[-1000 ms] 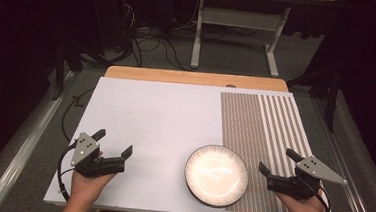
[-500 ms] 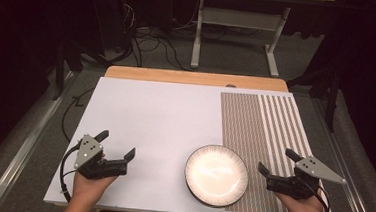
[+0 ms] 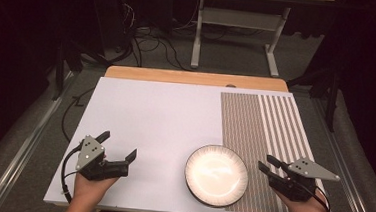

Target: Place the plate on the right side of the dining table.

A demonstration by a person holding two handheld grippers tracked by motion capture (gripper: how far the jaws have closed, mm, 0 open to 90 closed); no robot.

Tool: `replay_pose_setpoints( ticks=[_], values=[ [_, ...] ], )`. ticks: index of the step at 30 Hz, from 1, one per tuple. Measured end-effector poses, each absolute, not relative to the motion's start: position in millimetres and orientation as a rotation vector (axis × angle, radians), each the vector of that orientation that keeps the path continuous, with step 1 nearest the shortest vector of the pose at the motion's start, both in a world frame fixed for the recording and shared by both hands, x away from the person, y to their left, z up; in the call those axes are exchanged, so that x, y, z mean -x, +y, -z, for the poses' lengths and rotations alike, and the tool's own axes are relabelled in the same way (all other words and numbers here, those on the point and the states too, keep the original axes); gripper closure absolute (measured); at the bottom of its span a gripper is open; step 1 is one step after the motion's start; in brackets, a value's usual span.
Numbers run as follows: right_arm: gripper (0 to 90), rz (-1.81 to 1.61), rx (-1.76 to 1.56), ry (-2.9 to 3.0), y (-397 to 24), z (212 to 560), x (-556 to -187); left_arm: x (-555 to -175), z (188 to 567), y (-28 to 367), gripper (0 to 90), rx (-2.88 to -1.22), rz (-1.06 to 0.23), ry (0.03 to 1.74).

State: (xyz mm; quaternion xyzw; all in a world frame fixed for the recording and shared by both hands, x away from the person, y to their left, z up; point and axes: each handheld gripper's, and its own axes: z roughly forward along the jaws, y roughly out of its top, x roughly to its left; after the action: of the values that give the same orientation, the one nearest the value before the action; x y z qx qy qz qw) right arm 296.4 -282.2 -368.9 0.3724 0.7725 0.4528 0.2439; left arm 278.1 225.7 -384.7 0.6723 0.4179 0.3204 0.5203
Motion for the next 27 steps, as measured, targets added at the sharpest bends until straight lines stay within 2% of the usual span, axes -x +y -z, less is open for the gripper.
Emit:
replay_pose_setpoints(
  ticks=[3,6,9,27],
  values=[
    [77.7,-1.237,-1.006,2.155,-281,369,-296,-278,384,226,0.0,-1.607,-0.752,1.006],
    [86.2,-1.219,-1.014,2.207,-279,372,-297,-278,385,224,0.0,-1.613,-0.740,0.992],
    [89.7,-1.201,-0.997,2.239,-277,373,-300,-277,386,222,0.0,-1.629,-0.737,0.979],
    [90.0,-1.047,-0.927,2.413,-257,384,-297,-272,380,222,0.0,-1.605,-0.756,0.968]
  ],
)
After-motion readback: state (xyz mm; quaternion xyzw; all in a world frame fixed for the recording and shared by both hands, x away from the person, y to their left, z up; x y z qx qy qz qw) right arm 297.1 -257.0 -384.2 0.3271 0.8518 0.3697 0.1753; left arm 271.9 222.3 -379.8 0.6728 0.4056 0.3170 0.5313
